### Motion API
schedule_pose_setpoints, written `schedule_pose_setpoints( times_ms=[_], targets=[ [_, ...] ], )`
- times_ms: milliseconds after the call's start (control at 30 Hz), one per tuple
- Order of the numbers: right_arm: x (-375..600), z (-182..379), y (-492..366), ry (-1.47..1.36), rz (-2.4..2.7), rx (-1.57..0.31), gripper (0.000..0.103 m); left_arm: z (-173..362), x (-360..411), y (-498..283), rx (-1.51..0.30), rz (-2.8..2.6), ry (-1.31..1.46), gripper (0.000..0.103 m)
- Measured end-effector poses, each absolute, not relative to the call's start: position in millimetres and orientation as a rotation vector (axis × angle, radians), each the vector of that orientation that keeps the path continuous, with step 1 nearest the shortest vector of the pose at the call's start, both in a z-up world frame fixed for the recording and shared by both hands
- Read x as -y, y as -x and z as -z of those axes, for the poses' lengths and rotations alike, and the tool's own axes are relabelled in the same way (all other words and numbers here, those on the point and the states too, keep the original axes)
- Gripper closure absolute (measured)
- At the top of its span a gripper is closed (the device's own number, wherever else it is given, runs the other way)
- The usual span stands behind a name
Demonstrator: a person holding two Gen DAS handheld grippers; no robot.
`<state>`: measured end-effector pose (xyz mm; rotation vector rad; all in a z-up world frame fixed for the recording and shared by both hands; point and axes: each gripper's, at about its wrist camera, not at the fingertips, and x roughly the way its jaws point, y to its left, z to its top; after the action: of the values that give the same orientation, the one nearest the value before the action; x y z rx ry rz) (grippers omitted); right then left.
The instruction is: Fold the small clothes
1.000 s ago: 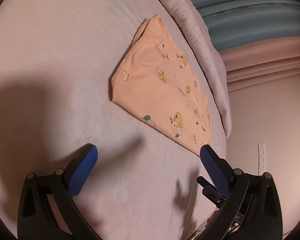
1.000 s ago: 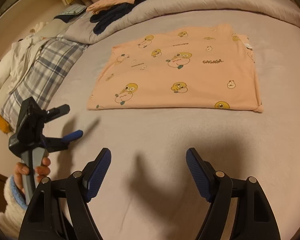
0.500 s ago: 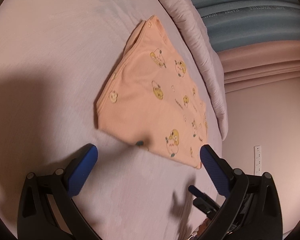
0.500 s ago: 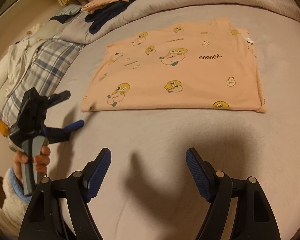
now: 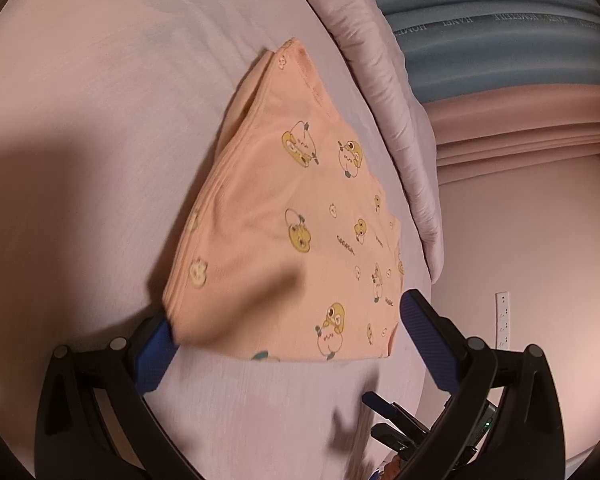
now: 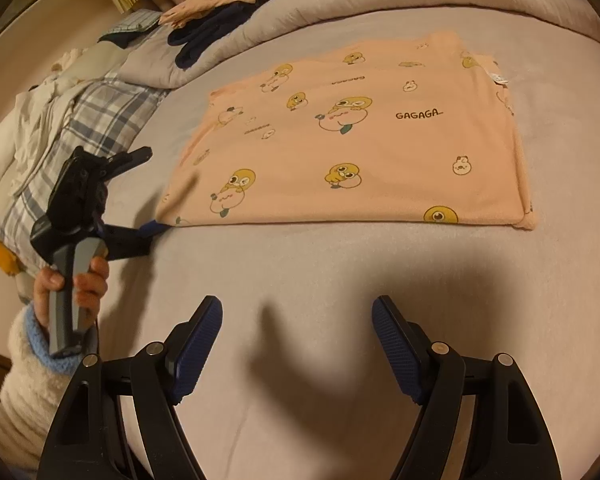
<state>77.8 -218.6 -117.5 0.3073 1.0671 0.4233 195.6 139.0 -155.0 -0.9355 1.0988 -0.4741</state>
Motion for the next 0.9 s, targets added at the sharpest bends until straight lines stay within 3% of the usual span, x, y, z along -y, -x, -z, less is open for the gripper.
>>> schedule_pose_setpoints(
  times_ms=[900],
  targets=[
    [217.4,117.9,-80.6,-0.318,-0.414,-1.05,0.026,152.0,-127.3,-232.9,-1.127,0.469,0.843,0.003]
  ],
)
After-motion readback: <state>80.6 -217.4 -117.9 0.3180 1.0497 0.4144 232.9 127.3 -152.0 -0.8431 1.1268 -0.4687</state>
